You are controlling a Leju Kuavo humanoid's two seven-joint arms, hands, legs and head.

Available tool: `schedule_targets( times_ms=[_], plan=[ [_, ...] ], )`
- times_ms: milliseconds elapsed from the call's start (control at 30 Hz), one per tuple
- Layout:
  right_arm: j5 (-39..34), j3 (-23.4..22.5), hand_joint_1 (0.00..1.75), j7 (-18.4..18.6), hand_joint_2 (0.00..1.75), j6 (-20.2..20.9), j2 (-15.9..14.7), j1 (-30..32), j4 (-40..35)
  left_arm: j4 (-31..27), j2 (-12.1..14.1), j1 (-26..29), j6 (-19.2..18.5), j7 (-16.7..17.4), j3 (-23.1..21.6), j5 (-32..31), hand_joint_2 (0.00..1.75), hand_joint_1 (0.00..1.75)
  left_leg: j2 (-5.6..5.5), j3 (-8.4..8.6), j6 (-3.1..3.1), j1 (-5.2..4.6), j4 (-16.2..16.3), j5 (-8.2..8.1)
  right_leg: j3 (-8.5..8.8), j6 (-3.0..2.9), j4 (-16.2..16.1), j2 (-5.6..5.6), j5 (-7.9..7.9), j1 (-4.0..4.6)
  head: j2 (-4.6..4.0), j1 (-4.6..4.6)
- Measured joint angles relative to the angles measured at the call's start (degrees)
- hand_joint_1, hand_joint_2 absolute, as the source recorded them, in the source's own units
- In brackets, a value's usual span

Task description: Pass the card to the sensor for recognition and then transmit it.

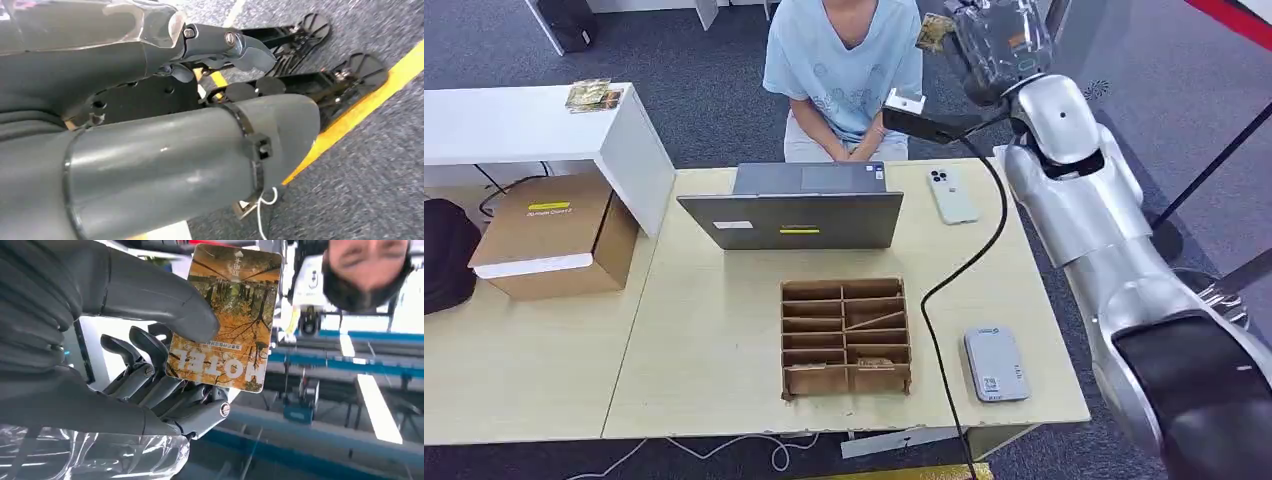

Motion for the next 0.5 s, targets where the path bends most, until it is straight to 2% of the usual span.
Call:
schedule_targets(
  times_ms=[100, 133, 200, 233, 367, 500],
  plan=[
    [-0.1, 0.2, 1.75, 0.2, 1.75, 0.7, 0.4, -0.4, 0.8, 0.0, 0.0, 0.0, 0.0, 0.0, 0.0, 0.0, 0.00, 0.00, 0.00, 0.00, 0.00, 0.00, 0.0, 0.00, 0.00, 0.00, 0.0, 0.00, 0.00, 0.00, 0.00, 0.00],
    [-0.4, 0.4, 1.75, 0.6, 1.75, 2.6, 1.6, -1.7, 3.2, 0.0, 0.1, -0.1, 0.2, 0.0, 0.0, 0.0, 0.00, 0.00, 0.00, 0.00, -0.04, 0.00, 0.0, 0.03, 0.00, 0.00, 0.0, 0.00, 0.00, 0.00, 0.00, 0.02],
    [-2.3, 1.1, 1.75, 2.1, 1.75, 11.1, 7.0, -6.8, 13.8, 0.0, 0.5, -0.2, 0.7, 0.0, 0.0, 0.0, 0.00, 0.00, -0.01, -0.01, -0.04, 0.00, 0.0, 0.03, -0.01, 0.00, 0.0, -0.01, 0.00, -0.01, 0.00, 0.04],
    [-2.1, 1.2, 1.75, 2.5, 1.75, 12.7, 7.7, -7.4, 15.3, 0.0, 0.6, -0.2, 0.7, 0.0, 0.0, 0.0, 0.00, 0.00, -0.02, -0.02, -0.04, 0.00, 0.0, 0.03, -0.01, 0.00, 0.0, -0.02, 0.00, 0.00, 0.00, 0.02],
    [-1.9, 1.7, 1.75, 4.1, 1.75, 16.8, 9.5, -8.9, 19.5, 0.0, 0.8, -0.2, 0.5, -0.2, 0.0, 0.0, 0.00, 0.00, -0.04, -0.01, -0.04, 0.00, 0.0, 0.03, -0.01, 0.00, 0.0, -0.04, 0.00, 0.00, 0.00, 0.02],
    [-2.7, 1.7, 1.75, 5.1, 1.75, 18.1, 9.8, -9.3, 22.2, 0.0, 0.9, -0.2, 0.2, -0.5, 0.0, 0.0, 0.00, 0.00, -0.06, -0.02, -0.04, -0.01, 0.0, 0.02, 0.00, 0.00, 0.0, -0.06, 0.00, -0.01, 0.00, 0.04]
  ],
)
